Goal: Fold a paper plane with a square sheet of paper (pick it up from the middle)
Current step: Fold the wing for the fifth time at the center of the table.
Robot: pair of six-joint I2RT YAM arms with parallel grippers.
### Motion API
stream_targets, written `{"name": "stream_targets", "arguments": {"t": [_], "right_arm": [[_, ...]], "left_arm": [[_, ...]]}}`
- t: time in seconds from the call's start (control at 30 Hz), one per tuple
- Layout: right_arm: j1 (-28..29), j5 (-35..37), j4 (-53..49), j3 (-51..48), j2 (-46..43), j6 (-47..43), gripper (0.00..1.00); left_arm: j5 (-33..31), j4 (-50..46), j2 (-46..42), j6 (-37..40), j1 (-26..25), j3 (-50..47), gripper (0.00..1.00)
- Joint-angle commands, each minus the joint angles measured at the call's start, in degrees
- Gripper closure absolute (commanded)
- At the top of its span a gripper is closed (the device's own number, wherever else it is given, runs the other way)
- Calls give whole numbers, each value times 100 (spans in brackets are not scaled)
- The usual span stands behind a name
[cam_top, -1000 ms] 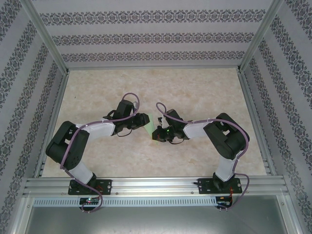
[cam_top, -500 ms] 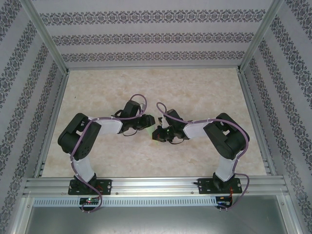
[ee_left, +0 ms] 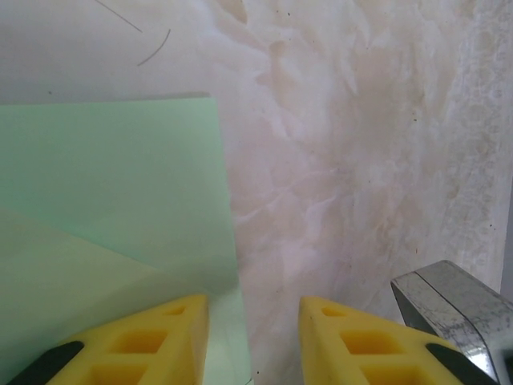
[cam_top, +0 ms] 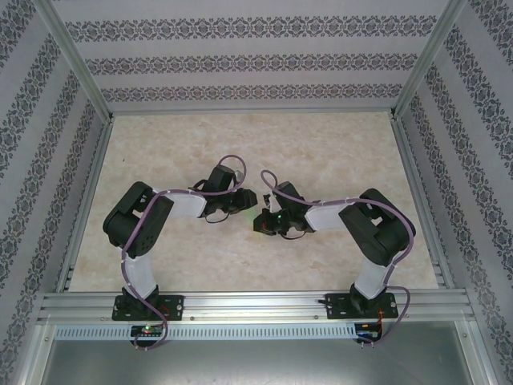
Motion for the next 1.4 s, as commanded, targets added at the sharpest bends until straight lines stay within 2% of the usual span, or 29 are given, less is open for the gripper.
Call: {"name": "stream_targets", "arguments": {"t": [0.0,0.27,0.4,0.53,0.7,0.93,1.07,1.17,1.37], "right_arm": [[-19,32,-865,-296,-94,-37,100],[1,-309,-732,-862,-286,-71,100],[46,-308,-1093,-864,-583,-257,100],[42,63,-1657,-623,-1052,-439,100],[23,382,-1616,-243,-1440,-266,100],[197,97,-988,519,-522,-11,100],[253,31,-953,635,-21,1,100],[253,138,-1007,364,-20,-37,100],[263,-138,-1280,-206,-320,-305,100]], "left_arm": [[-574,-444,253,19,14,-34,65],[-606,-394,196,-42,10,-93,65],[-531,-394,202,-46,14,-84,65],[-444,-385,205,-24,17,-88,65],[-365,-377,205,17,17,-83,65],[-296,-394,209,43,15,-63,65],[-287,-412,221,43,16,-49,64],[-283,-413,219,41,16,-60,64],[-296,-371,249,-19,16,-70,65]]}}
